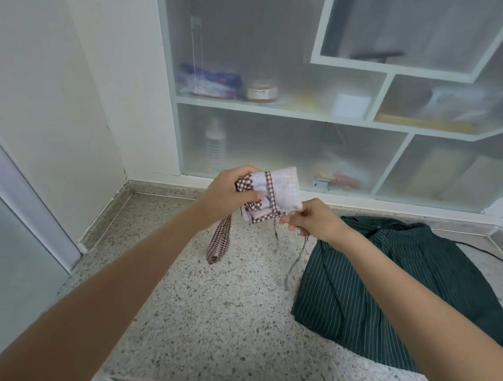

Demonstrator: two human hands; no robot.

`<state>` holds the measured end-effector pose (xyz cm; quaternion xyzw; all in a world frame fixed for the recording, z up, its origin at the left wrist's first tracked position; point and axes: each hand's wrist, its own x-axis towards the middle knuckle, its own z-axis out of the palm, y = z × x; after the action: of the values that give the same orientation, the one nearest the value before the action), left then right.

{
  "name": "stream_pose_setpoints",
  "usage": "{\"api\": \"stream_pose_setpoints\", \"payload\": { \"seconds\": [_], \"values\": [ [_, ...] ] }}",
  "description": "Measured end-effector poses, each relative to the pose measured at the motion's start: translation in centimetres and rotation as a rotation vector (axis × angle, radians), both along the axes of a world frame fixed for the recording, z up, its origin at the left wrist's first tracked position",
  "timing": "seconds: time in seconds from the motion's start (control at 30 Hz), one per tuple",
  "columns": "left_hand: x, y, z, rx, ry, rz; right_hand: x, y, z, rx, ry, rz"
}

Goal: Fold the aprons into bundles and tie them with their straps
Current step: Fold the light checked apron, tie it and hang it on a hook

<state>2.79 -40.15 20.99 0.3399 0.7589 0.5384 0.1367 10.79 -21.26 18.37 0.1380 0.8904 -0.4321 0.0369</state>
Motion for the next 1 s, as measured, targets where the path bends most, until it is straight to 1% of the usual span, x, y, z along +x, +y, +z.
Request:
{"api": "stream_pose_setpoints", "payload": {
  "seconds": [0.03,0.1,0.2,0.27,0.33,0.43,0.47,0.57,0.63,0.73,0.8,0.87,0.93,1.0],
  "values": [
    [0.2,-0.1,0.2,-0.045,-0.004,-0.072,-0.2,0.4,0.2,0.014,0.005,-0.022],
    [0.6,0.0,0.5,-0.137,-0.017,-0.166,-0.8,0.9,1.0,0.082,0.011,0.007],
    [0.9,0.6,0.4,-0.221,0.011,-0.205,-1.6,0.9,2.4,0.182,-0.030,0.120],
    [0.9,0.7,0.6,-0.217,-0.029,-0.202,-1.8,0.9,3.4,0.189,-0.069,0.133],
    [0.9,0.6,1.1,-0.205,-0.088,-0.214,-1.8,0.9,4.2,0.103,-0.120,0.105],
    [0.8,0.5,1.6,-0.187,-0.155,-0.225,-1.7,1.3,4.6,-0.111,-0.234,0.024],
    [0.8,0.5,1.7,-0.165,-0.213,-0.228,-1.7,1.4,4.5,-0.192,-0.253,-0.009],
    [0.8,0.7,1.5,-0.095,-0.482,-0.229,-1.7,1.4,4.2,-0.451,-0.273,-0.086],
    [0.8,0.8,1.4,-0.102,-0.549,-0.229,-1.5,1.3,4.3,-0.530,-0.291,-0.095],
    [0.7,0.7,1.3,-0.170,-0.512,-0.262,-1.3,1.2,4.9,-0.528,-0.350,-0.079],
    [0.8,0.7,1.4,-0.259,-0.385,-0.286,-1.3,1.3,5.2,-0.515,-0.375,-0.060],
    [1.1,0.9,1.5,-0.318,-0.252,-0.247,-1.3,1.2,5.7,-0.480,-0.354,-0.049],
    [1.1,1.1,1.2,-0.321,-0.166,-0.177,-1.0,0.7,6.3,-0.385,-0.255,-0.067],
    [0.7,1.2,0.8,-0.328,-0.073,-0.112,-0.6,0.2,6.8,-0.231,-0.081,-0.106]
  ]
}}
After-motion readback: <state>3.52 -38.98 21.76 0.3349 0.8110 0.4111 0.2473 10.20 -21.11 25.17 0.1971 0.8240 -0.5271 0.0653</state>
